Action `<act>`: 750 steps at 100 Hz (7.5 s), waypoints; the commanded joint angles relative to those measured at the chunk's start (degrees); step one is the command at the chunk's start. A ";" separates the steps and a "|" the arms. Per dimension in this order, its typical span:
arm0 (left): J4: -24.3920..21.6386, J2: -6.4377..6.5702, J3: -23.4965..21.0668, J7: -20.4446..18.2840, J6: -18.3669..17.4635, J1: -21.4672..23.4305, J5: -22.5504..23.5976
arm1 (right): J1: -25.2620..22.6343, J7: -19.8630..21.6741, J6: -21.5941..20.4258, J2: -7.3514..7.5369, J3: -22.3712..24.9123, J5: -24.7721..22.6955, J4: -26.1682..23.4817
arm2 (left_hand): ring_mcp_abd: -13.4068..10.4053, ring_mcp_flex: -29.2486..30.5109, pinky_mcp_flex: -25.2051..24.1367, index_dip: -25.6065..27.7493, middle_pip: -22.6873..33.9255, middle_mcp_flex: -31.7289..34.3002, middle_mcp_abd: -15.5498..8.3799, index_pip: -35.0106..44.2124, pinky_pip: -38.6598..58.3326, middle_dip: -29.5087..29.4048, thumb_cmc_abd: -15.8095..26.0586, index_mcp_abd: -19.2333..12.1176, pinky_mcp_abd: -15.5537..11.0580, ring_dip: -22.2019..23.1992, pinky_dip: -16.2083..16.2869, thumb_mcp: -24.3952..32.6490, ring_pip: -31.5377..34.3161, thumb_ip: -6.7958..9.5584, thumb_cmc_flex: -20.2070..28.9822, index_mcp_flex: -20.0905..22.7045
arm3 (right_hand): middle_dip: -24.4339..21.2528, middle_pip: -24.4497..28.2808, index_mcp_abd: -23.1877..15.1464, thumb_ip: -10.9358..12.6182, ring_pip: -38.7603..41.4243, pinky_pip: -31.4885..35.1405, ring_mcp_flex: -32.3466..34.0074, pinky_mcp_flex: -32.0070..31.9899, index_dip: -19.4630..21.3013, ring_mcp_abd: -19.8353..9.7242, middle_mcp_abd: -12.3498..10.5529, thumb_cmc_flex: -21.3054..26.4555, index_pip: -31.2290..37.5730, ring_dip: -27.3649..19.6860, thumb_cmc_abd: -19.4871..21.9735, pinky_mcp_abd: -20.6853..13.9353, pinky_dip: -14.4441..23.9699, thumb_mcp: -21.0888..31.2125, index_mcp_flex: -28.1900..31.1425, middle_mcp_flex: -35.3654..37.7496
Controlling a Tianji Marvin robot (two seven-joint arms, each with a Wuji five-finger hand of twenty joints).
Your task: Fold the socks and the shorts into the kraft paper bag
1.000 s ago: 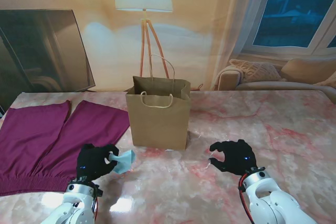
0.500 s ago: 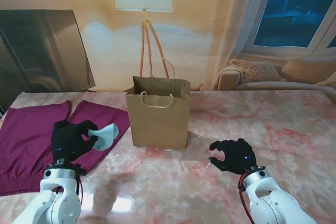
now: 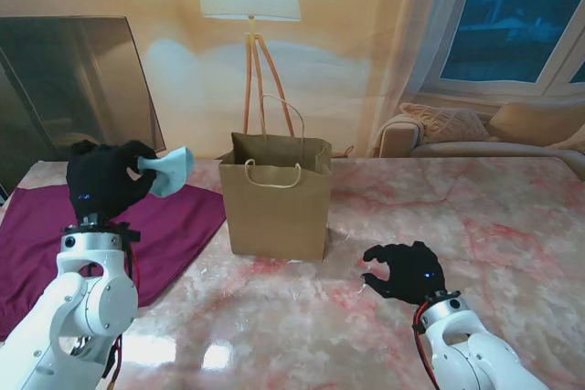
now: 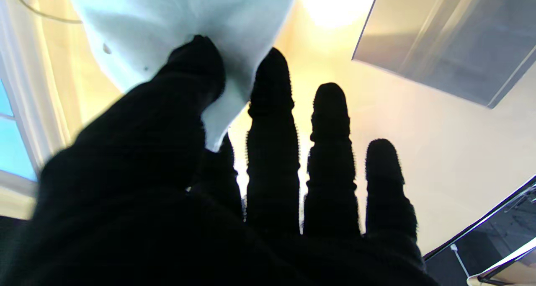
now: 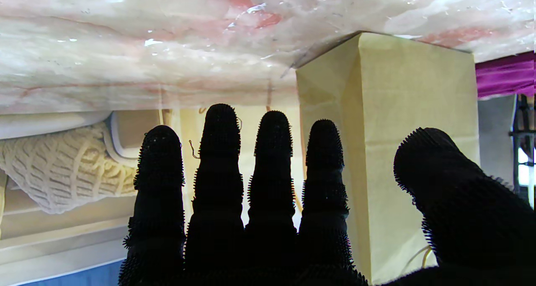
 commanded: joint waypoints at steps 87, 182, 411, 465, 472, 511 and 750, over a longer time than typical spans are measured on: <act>16.64 -4.34 19.15 12.75 3.24 -21.78 -5.86 | 0.49 -0.07 0.59 -0.10 -2.24 -0.53 1.21 | -0.43 -4.14 -2.00 -4.99 -2.42 -0.30 -1.44 1.78 -3.02 0.78 2.81 -2.53 1.00 0.34 1.93 -1.92 -2.87 -1.95 2.56 4.00 | 0.70 0.89 0.02 2.37 1.03 2.05 0.31 0.01 0.59 1.06 0.52 -1.03 0.67 1.14 0.33 1.04 1.21 -0.16 0.58 1.02; 24.53 -4.06 26.63 5.97 4.72 -28.62 -5.90 | -0.12 -0.01 0.13 -0.04 -1.90 -0.79 0.89 | -1.14 -2.80 -1.40 -8.07 -2.36 0.52 -1.49 2.63 -2.25 0.09 2.42 -0.35 0.83 0.21 1.90 -2.98 -1.96 -2.16 1.92 3.61 | 0.69 0.78 -0.08 2.37 0.82 2.08 0.10 0.11 0.59 0.92 0.41 -0.93 0.66 1.04 0.28 1.14 1.26 -0.05 0.58 0.98; 1.80 2.74 -6.89 -13.80 0.82 20.91 5.30 | -7.54 -5.87 -0.52 -0.47 1.00 -2.94 -4.03 | 4.72 -3.96 9.19 -3.90 -3.26 -22.37 9.44 -26.21 1.67 -21.47 33.18 16.16 1.72 -12.06 -5.92 -25.00 -11.36 6.12 -7.36 -2.63 | 0.17 -0.06 -0.15 2.42 0.29 1.49 -0.13 -0.13 0.58 1.00 0.53 -0.89 0.47 0.74 0.66 0.99 0.94 -0.51 0.48 0.61; 2.22 3.40 -8.42 -23.08 2.84 27.20 2.56 | -12.14 -9.97 -1.98 -0.34 1.37 -5.15 -5.44 | 5.22 -17.99 -1.73 -10.44 -11.65 -46.86 10.54 -43.49 -11.03 -28.40 44.86 19.36 3.42 -15.07 -5.71 -39.47 -19.70 9.09 -15.16 -25.72 | 0.24 -0.03 -0.07 2.43 0.36 3.06 -0.07 0.29 0.65 1.05 0.52 -0.89 0.53 0.82 0.75 1.00 2.14 -0.60 0.73 0.71; 2.32 3.41 -8.53 -23.78 2.99 27.45 1.86 | -12.53 -10.36 -2.15 -0.26 1.37 -5.65 -5.54 | 6.64 -16.41 -1.03 -10.69 -11.82 -46.12 13.35 -43.84 -10.42 -28.66 44.91 21.34 3.16 -12.47 -4.33 -39.42 -17.59 9.17 -15.01 -25.50 | 0.29 0.05 -0.20 2.42 0.36 3.00 -0.04 0.30 0.64 1.04 0.49 -0.93 0.50 0.82 0.82 0.98 2.19 -0.67 0.65 0.84; 1.83 3.60 -7.80 -27.50 3.83 28.62 -1.42 | -12.83 -11.15 -2.18 -0.24 0.98 -5.93 -5.42 | 9.73 -9.57 1.58 -11.27 -7.75 -35.96 18.49 -41.00 -0.71 -27.71 46.02 31.53 5.88 -1.71 -0.43 -39.32 -6.80 9.08 -14.75 -14.74 | 0.40 0.14 -0.28 2.45 0.37 2.84 0.03 0.37 0.68 1.00 0.45 -0.91 0.56 0.84 0.81 1.05 2.33 -0.71 0.72 0.94; -11.81 4.45 -7.87 -37.41 -1.75 43.06 -6.75 | -1.96 -6.49 -8.63 1.94 -25.77 -5.61 -4.21 | 13.12 -7.14 -1.45 -6.72 -3.45 -21.84 20.09 -32.78 0.02 -24.18 51.33 30.23 7.44 -5.89 1.80 -39.91 -6.48 8.26 -16.84 1.54 | -5.45 -5.58 -1.44 1.90 -5.89 -0.09 -1.68 0.91 -3.76 -2.39 0.13 5.99 4.27 -6.84 4.92 -0.45 -1.72 10.71 -0.35 -0.23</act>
